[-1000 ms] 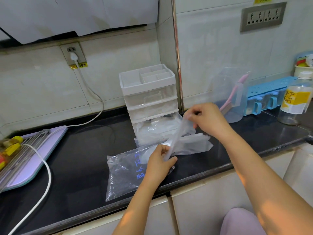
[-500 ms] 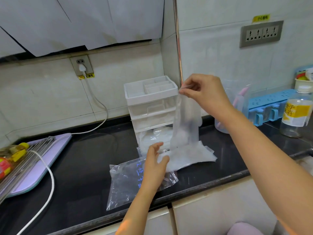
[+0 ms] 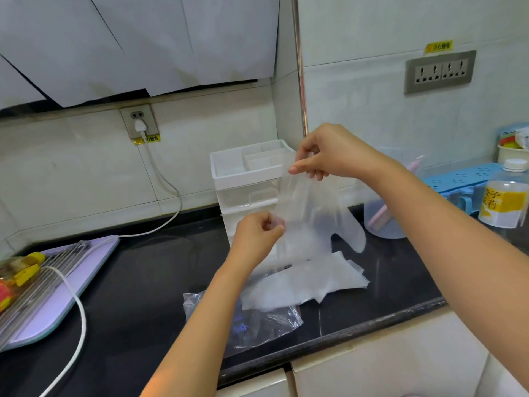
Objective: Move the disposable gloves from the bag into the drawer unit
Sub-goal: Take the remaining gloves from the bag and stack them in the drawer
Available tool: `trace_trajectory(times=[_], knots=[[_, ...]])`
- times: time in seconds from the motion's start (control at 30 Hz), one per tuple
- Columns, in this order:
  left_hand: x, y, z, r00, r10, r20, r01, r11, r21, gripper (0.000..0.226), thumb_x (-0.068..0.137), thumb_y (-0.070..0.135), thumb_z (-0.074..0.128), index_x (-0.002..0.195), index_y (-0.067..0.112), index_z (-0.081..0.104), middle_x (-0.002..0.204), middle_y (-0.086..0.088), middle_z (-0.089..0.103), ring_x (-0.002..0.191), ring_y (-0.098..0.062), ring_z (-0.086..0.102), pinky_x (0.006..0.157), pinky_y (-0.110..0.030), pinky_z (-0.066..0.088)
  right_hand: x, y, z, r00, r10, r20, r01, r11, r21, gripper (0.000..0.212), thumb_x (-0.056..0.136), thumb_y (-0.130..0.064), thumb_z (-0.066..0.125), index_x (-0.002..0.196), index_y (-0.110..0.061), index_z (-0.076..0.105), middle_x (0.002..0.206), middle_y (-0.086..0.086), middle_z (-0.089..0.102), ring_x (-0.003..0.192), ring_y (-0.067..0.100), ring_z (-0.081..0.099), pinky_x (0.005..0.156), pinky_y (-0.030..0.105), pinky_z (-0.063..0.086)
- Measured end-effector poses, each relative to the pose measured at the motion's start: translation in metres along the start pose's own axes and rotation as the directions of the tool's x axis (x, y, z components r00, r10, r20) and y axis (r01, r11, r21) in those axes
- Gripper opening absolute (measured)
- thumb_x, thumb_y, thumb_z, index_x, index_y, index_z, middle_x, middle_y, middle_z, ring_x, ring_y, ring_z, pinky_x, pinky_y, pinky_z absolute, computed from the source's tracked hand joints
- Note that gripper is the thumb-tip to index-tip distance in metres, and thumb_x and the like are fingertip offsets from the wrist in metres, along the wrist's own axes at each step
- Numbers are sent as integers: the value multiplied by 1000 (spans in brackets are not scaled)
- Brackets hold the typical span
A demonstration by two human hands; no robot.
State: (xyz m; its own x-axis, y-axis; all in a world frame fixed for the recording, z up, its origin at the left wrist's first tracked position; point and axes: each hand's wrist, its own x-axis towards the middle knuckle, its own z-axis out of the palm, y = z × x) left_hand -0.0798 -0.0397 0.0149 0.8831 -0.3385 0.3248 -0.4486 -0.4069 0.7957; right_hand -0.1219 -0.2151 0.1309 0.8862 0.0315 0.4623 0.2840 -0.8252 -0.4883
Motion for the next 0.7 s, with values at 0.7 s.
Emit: trace_trajectory(times=[0.7], knots=[[28,-42,-39,972,130,196,-218,812,541,9,89,21,62,90,13,65,108,3,64,99,-15,57,86,-22,40,11,114,69,957,84,279,-158,954,254,18,74,-6,79,70,-22,71,102,-10,71,97,7,66,97,24,47]])
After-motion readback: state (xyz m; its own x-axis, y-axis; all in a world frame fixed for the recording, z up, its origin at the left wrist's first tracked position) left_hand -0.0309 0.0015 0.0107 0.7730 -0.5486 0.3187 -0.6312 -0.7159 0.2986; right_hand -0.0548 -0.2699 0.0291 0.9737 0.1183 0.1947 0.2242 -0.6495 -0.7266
